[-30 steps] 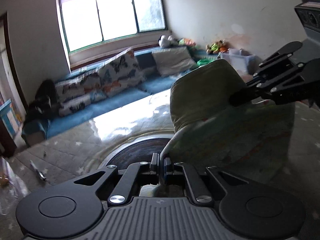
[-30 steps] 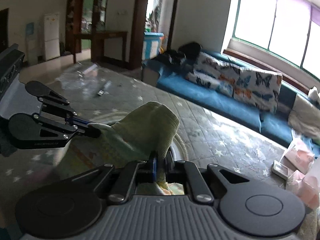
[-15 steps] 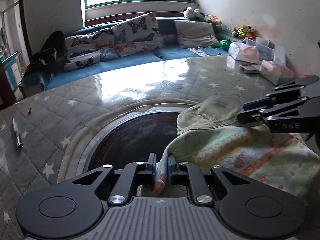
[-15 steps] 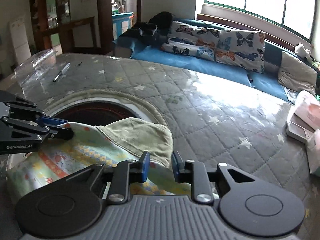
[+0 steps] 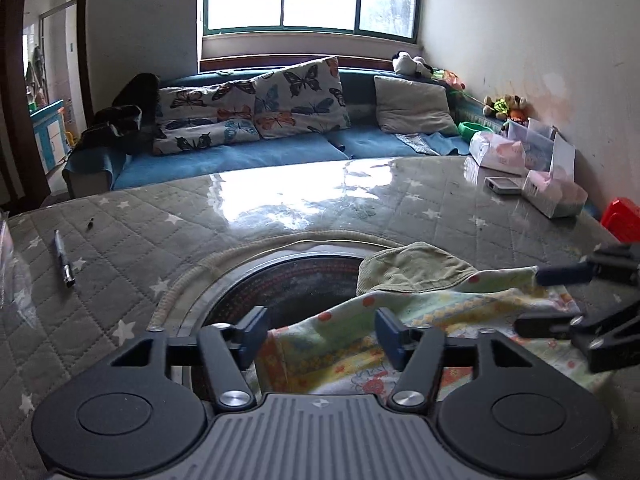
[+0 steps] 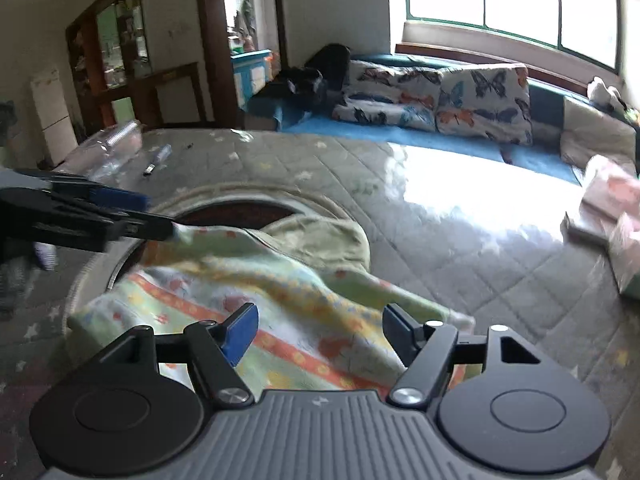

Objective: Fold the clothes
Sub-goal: 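Lift the hem with both tools and fold it over toward the collar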

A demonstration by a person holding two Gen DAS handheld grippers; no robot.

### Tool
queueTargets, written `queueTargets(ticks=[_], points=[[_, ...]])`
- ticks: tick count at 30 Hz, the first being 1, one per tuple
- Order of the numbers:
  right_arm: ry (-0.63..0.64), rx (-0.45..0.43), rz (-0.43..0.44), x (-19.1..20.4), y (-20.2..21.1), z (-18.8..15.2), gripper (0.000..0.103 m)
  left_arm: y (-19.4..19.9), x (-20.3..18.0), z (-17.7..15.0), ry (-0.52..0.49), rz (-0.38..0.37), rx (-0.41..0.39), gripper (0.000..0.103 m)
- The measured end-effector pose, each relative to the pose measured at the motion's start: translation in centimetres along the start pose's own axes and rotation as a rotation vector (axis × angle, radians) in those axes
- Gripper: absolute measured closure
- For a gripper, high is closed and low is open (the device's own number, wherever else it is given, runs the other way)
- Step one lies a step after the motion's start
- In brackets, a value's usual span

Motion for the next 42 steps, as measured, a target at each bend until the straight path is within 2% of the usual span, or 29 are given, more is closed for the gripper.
queueTargets(ticks=[2, 5, 9, 18, 27, 31, 36, 42], points=[[-0.024, 0.014, -0.013, -0.7, -0.8, -0.4, 0.032, 0.2, -0.2, -0.2, 0.016, -0.007, 0.001, 0.021], [-0.067, 0.023, -0.023, -1.8, -1.8, -0.8, 0.029, 0.1, -0.6, -0.7, 0.027, -0.023, 0.012, 0.011], [-0.095, 0.021, -0.026, -2.6, -2.5, -1.1, 0.019, -1.1, -0.9, -0.9, 0.022, 0.001, 0.041, 0.007], [-0.084, 0.025, -0.024, -2.0, -3.7, -0.8, 0.002, -5.0, -0.7, -0.5, -0.003, 0.099, 0.087, 0.007], [-0.081, 0.062, -0.026, -1.8, -4.5, -0.6, 0.0, -7.1, 0.1, -1.4, 0.011, 0.131, 0.136, 0.007], [-0.081, 0.084, -0.029, -1.8, -4.8, -0.4, 0.0, -6.5, 0.4, -1.1, 0.026, 0.138, 0.129, 0.007], [-0.1, 0.104, -0.027, -1.9, -4.9, -0.1, 0.0, -4.0, 0.4, -1.1, 0.04, 0.125, 0.084, 0.007], [-0.12, 0.049, -0.035, -0.9, -3.7, 0.9, 0.0, -0.9, 0.1, -2.3, 0.025, 0.114, 0.042, 0.007]])
Point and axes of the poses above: each gripper's, at about its wrist camera, not at the fingertips, and y roughly against the way its jaws point, x to its left, z to its top, the point moved 8 cm from there along -y, roughly the way its jaws point, and after that the axes turned 6 degrees about z, right-handed, at the moved point
